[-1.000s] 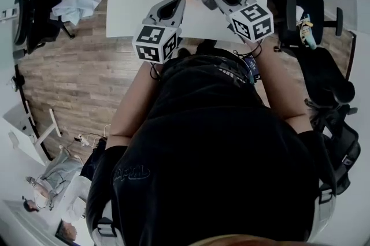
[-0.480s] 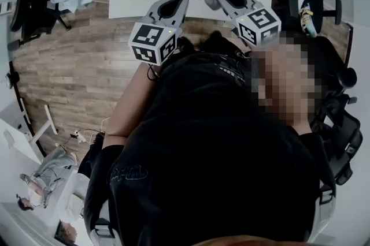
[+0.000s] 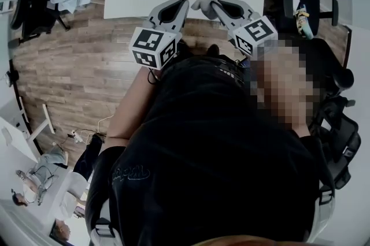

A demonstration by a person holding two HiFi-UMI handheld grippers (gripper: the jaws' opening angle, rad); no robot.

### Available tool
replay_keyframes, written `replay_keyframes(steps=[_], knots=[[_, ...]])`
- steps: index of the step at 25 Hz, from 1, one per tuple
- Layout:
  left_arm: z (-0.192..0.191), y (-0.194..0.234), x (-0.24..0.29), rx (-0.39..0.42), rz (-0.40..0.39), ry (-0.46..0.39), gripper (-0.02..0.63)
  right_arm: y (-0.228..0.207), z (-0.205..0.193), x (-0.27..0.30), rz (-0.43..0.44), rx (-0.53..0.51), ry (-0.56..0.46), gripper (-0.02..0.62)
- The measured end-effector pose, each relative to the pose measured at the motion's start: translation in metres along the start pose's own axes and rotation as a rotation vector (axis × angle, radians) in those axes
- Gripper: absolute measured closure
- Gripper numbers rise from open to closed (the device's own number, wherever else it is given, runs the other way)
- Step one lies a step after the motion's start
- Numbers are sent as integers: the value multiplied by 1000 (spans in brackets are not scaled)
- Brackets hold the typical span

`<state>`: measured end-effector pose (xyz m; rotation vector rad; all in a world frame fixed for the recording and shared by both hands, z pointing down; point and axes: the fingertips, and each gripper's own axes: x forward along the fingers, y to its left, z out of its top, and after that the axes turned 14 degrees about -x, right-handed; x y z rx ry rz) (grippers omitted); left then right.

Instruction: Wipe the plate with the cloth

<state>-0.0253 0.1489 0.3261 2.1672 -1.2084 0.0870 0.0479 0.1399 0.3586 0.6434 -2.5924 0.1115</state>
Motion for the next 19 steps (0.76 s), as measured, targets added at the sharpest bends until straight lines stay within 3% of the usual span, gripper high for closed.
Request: replay_keyframes(steps=[19], knots=[[-16,-60,3,28,0,-9,592,-3,-8,-54,1,-18,-53,561]])
